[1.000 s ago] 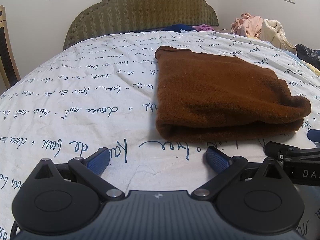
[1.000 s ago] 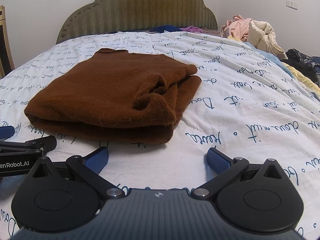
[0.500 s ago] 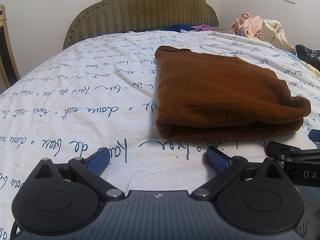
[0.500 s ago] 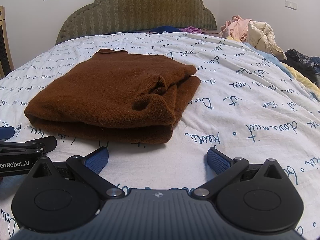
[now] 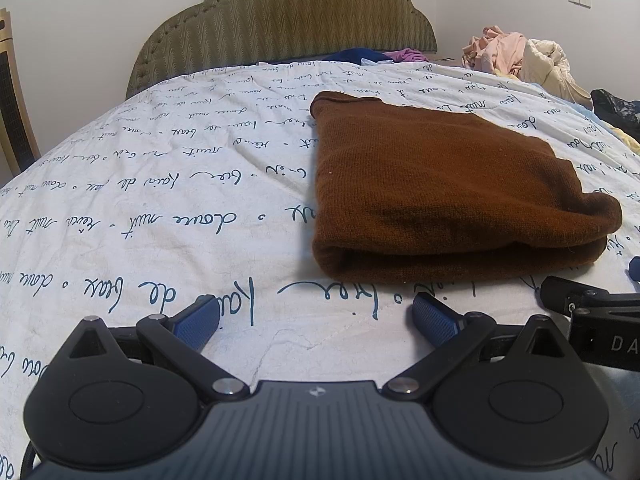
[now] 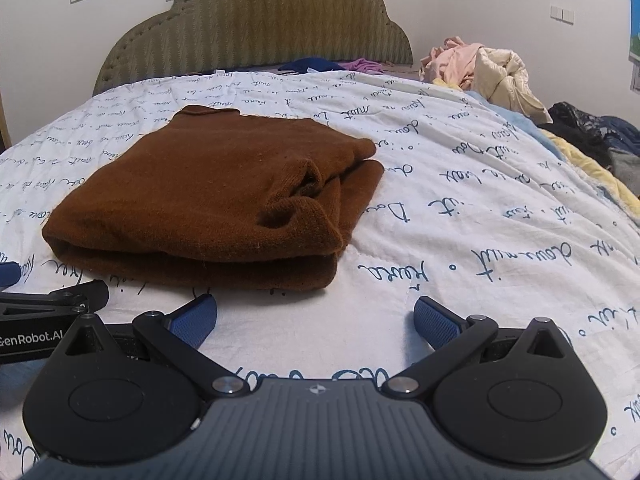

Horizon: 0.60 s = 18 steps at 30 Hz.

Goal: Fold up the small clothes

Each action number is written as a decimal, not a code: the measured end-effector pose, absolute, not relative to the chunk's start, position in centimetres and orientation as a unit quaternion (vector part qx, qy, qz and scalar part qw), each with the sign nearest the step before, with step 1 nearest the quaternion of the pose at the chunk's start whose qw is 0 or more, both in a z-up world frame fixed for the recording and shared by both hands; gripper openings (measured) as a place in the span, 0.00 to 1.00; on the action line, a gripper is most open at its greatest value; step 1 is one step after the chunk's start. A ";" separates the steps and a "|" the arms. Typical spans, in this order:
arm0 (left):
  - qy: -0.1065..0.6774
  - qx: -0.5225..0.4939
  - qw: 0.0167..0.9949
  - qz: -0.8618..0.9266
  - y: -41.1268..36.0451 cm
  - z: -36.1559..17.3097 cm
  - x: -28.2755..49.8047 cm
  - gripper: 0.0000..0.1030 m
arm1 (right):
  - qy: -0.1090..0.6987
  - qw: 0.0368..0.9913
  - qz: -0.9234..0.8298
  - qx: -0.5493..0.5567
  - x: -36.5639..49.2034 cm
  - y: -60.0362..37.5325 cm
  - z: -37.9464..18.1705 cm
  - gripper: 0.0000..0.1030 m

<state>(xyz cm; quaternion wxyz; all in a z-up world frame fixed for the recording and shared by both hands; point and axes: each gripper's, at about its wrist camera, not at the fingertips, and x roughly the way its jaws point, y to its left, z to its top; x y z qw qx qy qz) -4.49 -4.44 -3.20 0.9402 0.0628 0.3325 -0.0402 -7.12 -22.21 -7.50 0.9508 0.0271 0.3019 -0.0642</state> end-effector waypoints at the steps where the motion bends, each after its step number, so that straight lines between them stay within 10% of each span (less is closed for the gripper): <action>1: 0.333 0.063 0.940 -0.040 -4.4 -3.2 -4.5 1.00 | 0.300 0.951 -0.065 0.028 -7.2 -22.2 -7.5 1.00; 18: 0.333 0.062 0.940 -0.041 -4.4 -3.2 -4.5 1.00 | 0.294 0.953 -0.067 0.022 -7.3 -22.1 -7.8 1.00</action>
